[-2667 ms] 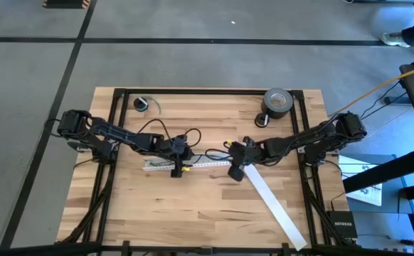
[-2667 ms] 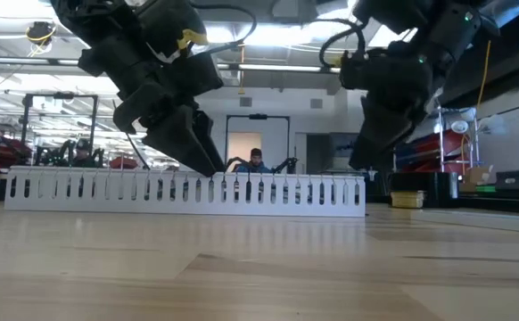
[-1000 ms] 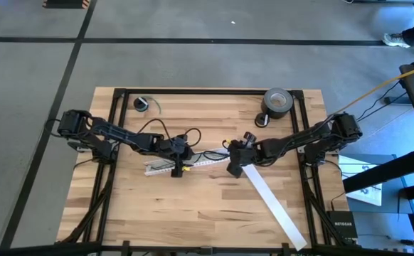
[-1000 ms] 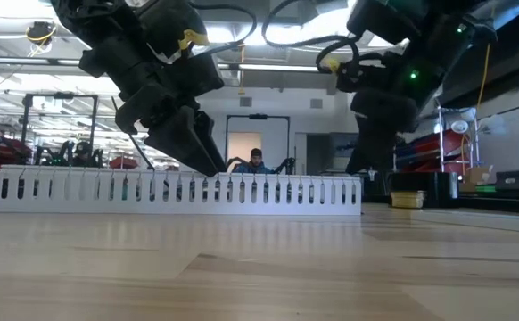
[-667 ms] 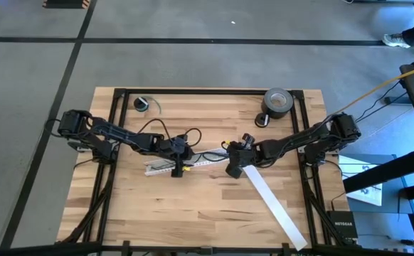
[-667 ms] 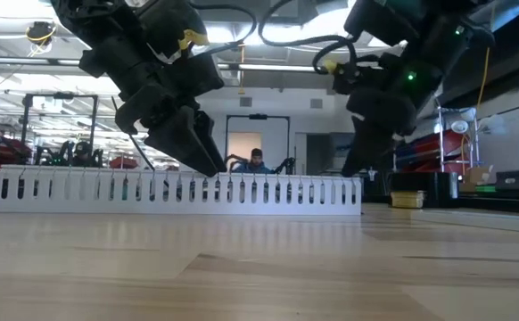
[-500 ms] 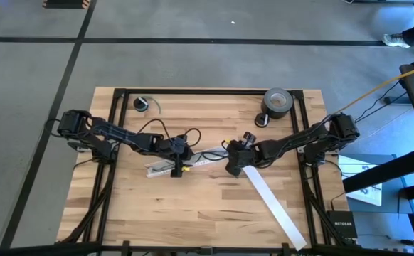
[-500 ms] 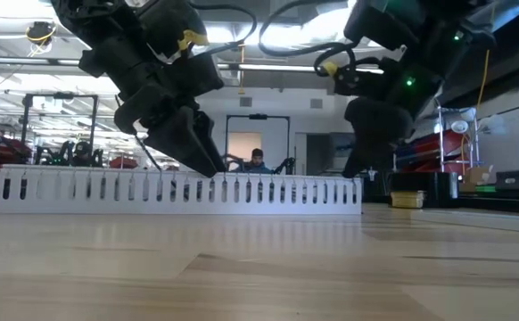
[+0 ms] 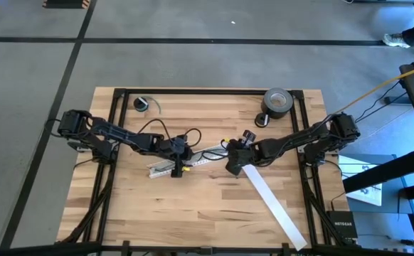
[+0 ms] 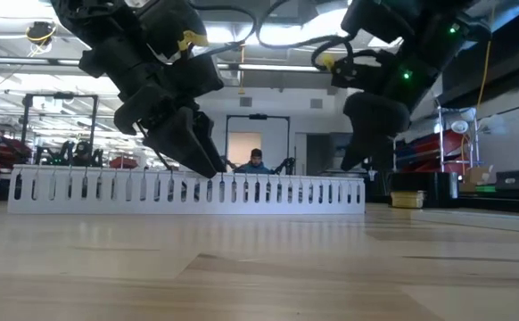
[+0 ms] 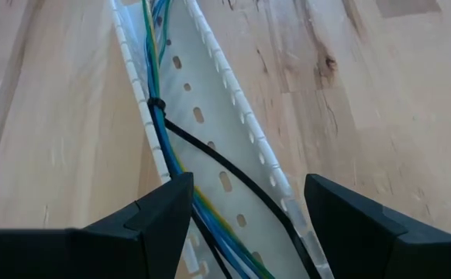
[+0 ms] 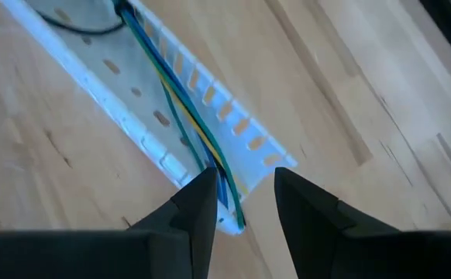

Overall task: Ziptie cables
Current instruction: Adjust the white cable duct on the table

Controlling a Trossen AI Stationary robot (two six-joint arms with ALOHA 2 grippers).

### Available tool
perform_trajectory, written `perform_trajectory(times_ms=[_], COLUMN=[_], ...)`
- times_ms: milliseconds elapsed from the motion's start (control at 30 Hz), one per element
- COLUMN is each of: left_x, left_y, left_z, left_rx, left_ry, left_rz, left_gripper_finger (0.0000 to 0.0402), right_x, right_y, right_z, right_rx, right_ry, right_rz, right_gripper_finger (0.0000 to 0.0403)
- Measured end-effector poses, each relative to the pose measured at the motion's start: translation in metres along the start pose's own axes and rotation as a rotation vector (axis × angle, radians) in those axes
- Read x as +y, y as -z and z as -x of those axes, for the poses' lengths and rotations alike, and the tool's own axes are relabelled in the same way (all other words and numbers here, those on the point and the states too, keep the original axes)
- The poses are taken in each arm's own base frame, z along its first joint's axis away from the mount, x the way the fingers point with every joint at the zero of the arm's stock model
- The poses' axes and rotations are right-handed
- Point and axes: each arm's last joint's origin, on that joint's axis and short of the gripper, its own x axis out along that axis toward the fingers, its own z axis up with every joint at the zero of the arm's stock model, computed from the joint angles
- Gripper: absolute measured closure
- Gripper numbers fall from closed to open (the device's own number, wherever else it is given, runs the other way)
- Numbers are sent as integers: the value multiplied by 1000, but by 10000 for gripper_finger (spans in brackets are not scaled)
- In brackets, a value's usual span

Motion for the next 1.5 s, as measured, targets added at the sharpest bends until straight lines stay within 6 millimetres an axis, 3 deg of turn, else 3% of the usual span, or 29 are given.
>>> perform_trajectory(times_ms=[400,600,700,833,1033,1200,1500], left_x=[0,0,0,-2,-3,-3,0], left_y=[0,0,0,-1,-1,2,9], left_z=[0,0,0,0,0,0,1], left_rx=[0,-1,-3,-5,-4,27,106], left_ry=[1,1,0,5,8,9,-56], left_rz=[-1,-1,-3,-21,-25,-29,-59], left_gripper_finger=[169,169,169,169,169,169,169], right_x=[-21,-18,-20,-40,-66,-60,-30], right_y=[3,-19,-21,-32,-52,-39,-31], right_z=[-12,6,8,-5,-34,-55,-44], right_rx=[133,101,103,87,26,135,155], right_ry=[48,7,-1,18,-110,-204,-290], right_rz=[46,42,79,48,84,196,180], right_gripper_finger=[288,288,288,288,288,288,288])
